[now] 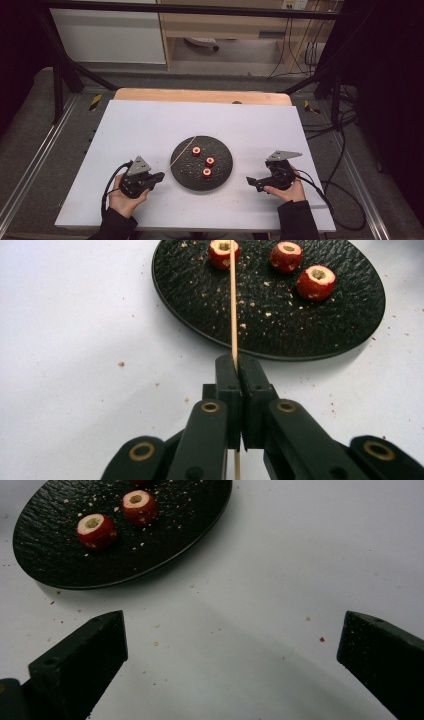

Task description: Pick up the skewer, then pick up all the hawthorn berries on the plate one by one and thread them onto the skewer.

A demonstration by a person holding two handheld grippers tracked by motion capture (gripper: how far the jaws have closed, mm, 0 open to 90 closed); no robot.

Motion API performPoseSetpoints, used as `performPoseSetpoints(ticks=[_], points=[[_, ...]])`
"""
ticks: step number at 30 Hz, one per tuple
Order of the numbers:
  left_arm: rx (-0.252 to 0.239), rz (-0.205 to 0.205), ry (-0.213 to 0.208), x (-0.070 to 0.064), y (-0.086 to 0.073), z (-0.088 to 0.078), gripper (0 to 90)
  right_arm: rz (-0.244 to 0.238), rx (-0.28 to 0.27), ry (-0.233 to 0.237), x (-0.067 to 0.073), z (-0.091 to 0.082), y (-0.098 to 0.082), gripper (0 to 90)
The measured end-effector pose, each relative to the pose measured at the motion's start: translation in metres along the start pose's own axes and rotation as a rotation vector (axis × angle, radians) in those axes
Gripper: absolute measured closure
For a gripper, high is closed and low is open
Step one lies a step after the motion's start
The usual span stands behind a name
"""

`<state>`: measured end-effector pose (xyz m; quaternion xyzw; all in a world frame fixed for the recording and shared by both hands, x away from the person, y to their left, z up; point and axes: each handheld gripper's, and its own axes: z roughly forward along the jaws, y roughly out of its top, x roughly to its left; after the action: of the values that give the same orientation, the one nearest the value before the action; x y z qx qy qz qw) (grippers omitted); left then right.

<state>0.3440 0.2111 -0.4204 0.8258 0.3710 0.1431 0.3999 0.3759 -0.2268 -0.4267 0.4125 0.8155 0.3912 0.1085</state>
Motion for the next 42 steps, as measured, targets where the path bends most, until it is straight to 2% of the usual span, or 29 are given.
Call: performPoseSetpoints(ticks=[8,14,21,29,33,42], points=[[-0.015,0.018,-0.008,0.000,-0.007,-0.003,88.1,-0.027,0.026,0.006,0.008,0.004,0.010,0.4],[-0.046,0.026,-0.014,-0.001,-0.016,-0.008,88.1,-0.052,0.058,0.015,0.017,0.005,0.020,0.4],[-0.069,0.006,-0.014,0.004,-0.025,-0.014,88.1,-0.074,0.081,0.015,0.024,0.010,0.036,1.0],[-0.080,-0.002,-0.010,0.006,-0.030,-0.018,88.1,-0.107,0.118,0.034,0.037,0.024,0.062,5.9],[-0.079,-0.004,-0.013,0.007,-0.031,-0.018,88.1,-0.128,0.156,0.049,0.042,0.033,0.077,8.5],[-0.076,-0.008,-0.011,0.008,-0.031,-0.016,88.1,-0.185,0.226,0.059,0.053,0.063,0.104,16.7]])
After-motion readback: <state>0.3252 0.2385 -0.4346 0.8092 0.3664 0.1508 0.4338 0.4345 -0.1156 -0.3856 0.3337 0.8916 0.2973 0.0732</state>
